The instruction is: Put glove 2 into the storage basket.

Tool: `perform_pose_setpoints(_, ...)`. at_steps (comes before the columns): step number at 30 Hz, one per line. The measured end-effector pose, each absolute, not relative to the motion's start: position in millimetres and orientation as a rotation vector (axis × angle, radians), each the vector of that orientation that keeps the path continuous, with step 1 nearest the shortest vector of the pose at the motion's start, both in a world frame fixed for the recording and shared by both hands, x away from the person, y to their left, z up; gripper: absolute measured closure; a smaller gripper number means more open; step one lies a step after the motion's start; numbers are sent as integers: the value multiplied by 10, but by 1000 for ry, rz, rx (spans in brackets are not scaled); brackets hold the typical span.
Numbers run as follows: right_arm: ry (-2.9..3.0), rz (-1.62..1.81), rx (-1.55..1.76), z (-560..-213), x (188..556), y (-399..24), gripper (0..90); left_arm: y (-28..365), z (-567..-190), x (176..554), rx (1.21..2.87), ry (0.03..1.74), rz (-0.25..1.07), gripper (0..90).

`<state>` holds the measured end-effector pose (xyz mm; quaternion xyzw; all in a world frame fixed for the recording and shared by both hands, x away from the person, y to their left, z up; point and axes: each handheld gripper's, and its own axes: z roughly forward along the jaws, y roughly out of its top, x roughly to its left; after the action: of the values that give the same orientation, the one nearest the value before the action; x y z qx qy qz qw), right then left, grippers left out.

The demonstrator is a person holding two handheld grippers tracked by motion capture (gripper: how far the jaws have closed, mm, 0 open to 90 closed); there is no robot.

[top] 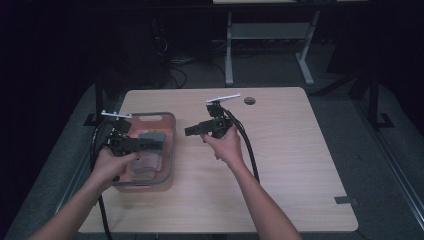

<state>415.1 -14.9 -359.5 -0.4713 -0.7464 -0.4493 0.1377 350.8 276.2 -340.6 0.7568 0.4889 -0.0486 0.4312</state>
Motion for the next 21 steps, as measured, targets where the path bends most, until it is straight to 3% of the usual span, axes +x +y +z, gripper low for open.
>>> perform_pose_setpoints(21,-2127,-1321,-1425,-3577,4154,-638,493,2282,-3401,3558,1922,1143,-172,365)
